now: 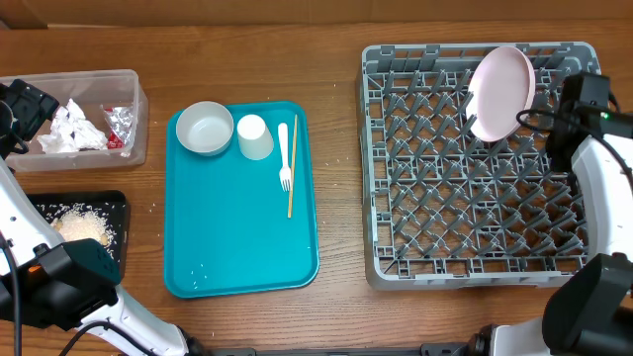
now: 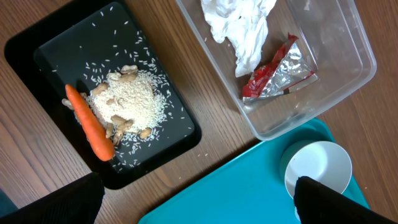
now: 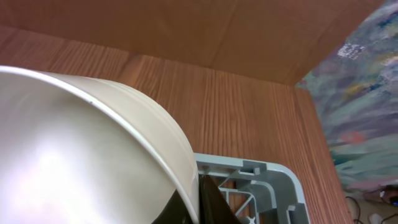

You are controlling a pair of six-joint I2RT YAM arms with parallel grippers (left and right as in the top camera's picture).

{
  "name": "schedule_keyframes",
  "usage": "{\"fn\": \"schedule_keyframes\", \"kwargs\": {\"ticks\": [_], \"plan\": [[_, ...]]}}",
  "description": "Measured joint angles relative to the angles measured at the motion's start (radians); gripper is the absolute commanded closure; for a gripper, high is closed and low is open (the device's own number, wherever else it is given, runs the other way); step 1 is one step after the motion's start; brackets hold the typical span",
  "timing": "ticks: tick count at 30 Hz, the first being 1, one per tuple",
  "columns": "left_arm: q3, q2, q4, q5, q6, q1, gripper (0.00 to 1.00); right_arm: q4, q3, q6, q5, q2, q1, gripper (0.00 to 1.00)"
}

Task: Sort waste into correct bins and load items into the dishwasher rack
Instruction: 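Lower the bowl upright at the rack's right edge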

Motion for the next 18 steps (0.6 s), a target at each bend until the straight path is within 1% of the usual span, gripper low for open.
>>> {"fn": "schedule_keyframes", "kwargs": {"ticks": [6,9,12,18], "plan": [[0.000,0.000,0.000,0.000,0.000,0.000,0.00,0.049,-0.054,0.035,0.055,0.000,0.000,0.94],[0.000,0.000,0.000,0.000,0.000,0.000,0.00,0.082,-0.104,0.042,0.101,0.000,0.000,0.89],[0.000,0.000,0.000,0.000,0.000,0.000,0.00,0.102,-0.149,0.045,0.138,0.000,-0.002,0.88],[0.000,0.000,0.000,0.000,0.000,0.000,0.00,0.130,-0.181,0.045,0.162,0.000,-0.002,0.87]]}}
